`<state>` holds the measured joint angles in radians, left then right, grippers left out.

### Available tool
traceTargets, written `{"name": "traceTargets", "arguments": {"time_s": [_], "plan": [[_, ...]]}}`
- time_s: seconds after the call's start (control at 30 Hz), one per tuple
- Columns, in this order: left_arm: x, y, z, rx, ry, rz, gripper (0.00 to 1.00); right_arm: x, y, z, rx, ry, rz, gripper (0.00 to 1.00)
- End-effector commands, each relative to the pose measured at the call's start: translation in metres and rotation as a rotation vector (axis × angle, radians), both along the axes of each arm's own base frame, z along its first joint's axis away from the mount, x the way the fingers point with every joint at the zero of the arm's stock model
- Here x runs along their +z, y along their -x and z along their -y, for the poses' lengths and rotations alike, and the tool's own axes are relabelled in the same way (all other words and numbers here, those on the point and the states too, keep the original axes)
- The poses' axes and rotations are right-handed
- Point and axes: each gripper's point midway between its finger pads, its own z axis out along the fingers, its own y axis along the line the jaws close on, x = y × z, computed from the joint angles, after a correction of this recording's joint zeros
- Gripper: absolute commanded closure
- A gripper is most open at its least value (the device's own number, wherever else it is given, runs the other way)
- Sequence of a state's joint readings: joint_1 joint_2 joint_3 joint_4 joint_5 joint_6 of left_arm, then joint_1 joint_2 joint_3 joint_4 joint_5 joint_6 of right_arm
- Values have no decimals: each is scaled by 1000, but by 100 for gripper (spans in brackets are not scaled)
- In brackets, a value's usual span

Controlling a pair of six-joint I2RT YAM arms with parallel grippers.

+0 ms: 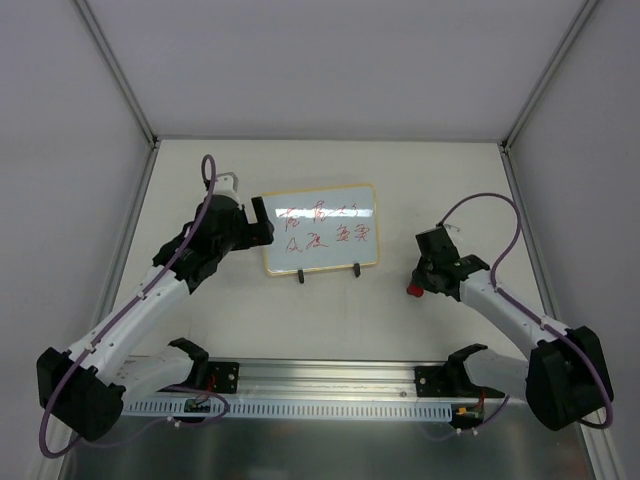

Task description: Erase the whiteboard

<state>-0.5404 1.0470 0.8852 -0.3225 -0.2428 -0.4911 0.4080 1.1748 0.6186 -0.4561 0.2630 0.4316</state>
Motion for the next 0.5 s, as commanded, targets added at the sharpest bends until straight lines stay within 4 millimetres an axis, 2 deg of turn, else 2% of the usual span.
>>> {"name": "traceTargets", "arguments": {"time_s": [0.0, 0.03, 0.1, 0.13, 0.2, 0.23, 0.27, 0.43, 0.47], "plan": [[2, 4, -12, -96, -14, 28, 1, 58, -34, -24, 132, -24, 219, 87], [4, -1, -19, -92, -10, 44, 1, 79, -41, -37, 200, -22, 284, 87], [1, -4, -24, -99, -10, 51, 1, 98, -49, -49, 251, -14, 342, 87], [4, -9, -26, -97, -8, 71, 1, 115, -56, -63, 293, -26, 390, 88], [1, -13, -28, -113, 16, 74, 2, 130, -64, -77, 367, -6, 430, 89], [1, -16, -30, -115, 19, 80, 3, 133, -66, -92, 418, -2, 437, 89], [3, -21, -31, -125, 38, 94, 4, 149, -73, -103, 460, 10, 477, 89], [-1, -31, -31, -139, 47, 112, 13, 162, -89, -162, 666, 59, 534, 96], [-2, -33, -32, -132, 48, 106, 14, 152, -93, -171, 691, 66, 510, 97]]}}
